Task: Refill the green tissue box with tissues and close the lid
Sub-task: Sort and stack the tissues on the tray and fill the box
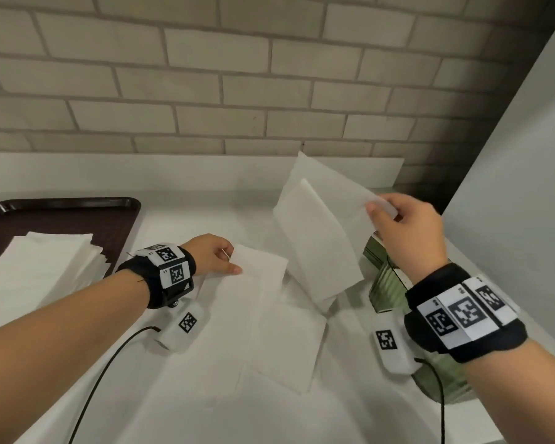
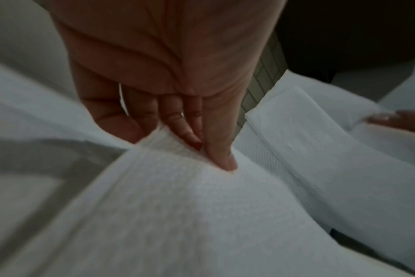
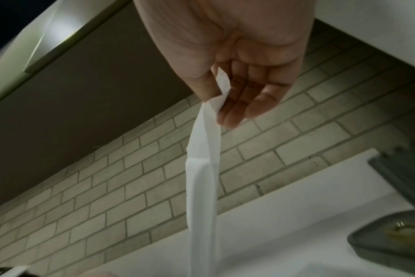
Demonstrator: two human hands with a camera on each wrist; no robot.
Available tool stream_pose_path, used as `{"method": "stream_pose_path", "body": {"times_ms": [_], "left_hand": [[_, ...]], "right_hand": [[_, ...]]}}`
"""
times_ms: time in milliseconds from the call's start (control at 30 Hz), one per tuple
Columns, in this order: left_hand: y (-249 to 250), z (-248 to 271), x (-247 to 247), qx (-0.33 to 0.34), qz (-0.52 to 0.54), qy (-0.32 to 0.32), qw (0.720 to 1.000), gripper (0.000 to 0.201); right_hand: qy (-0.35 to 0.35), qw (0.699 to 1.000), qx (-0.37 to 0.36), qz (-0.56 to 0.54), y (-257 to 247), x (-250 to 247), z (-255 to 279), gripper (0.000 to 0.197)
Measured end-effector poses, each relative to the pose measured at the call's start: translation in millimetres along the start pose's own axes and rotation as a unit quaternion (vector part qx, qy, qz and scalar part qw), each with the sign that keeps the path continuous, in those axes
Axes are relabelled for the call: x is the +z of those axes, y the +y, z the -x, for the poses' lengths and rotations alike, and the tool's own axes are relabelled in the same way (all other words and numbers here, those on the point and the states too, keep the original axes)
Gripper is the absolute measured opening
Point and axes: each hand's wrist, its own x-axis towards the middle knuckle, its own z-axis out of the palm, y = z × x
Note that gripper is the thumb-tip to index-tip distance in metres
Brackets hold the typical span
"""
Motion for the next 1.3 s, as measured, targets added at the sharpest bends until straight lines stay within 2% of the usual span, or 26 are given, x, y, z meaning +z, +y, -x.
{"method": "stream_pose_path", "body": {"times_ms": [133, 367, 467, 567, 633, 667, 767, 833, 933, 1067, 1167, 1300], "left_hand": [[15, 1, -5, 0.016, 0.032, 0.041, 0.999, 0.050], [71, 0, -7, 0.129, 0.202, 0.080, 0.968, 0.085], [87, -4, -9, 0.180, 0.264, 0.097, 0.943, 0.084], [96, 1, -12, 0.228, 0.311, 0.094, 0.918, 0.058], [100, 6, -14, 0.243, 0.363, 0.081, 0.896, 0.042], [101, 9, -15, 0.253, 0.386, 0.072, 0.884, 0.041], [99, 19, -21, 0.281, 0.446, 0.050, 0.849, 0.075], [99, 29, -23, 0.302, 0.455, 0.051, 0.836, 0.087], [97, 43, -24, 0.324, 0.419, 0.077, 0.845, 0.085], [101, 53, -22, 0.304, 0.313, 0.149, 0.887, 0.045], [105, 52, -20, 0.270, 0.263, 0.225, 0.898, 0.026], [117, 45, -15, 0.246, 0.287, 0.229, 0.897, 0.034]], "right_hand": [[0.020, 0.998, -0.037, -0.056, -9, -15, -9, 0.020], [-0.012, 0.986, -0.052, -0.160, -34, -27, -7, 0.014], [-0.045, 0.981, -0.075, -0.174, -43, -31, -4, 0.014], [-0.065, 0.975, -0.078, -0.197, -48, -34, -1, 0.015], [-0.065, 0.972, -0.062, -0.217, -49, -35, -2, 0.015], [-0.064, 0.970, -0.046, -0.231, -48, -36, -3, 0.015], [-0.063, 0.953, 0.019, -0.296, -43, -37, -5, 0.017], [-0.063, 0.933, 0.074, -0.345, -39, -37, -5, 0.015], [-0.064, 0.922, 0.133, -0.359, -33, -33, -4, 0.012], [-0.081, 0.923, 0.182, -0.330, -24, -27, 2, 0.030], [-0.138, 0.941, 0.185, -0.246, -17, -24, 8, 0.031], [-0.242, 0.947, 0.154, -0.147, -13, -35, 16, 0.071]]}}
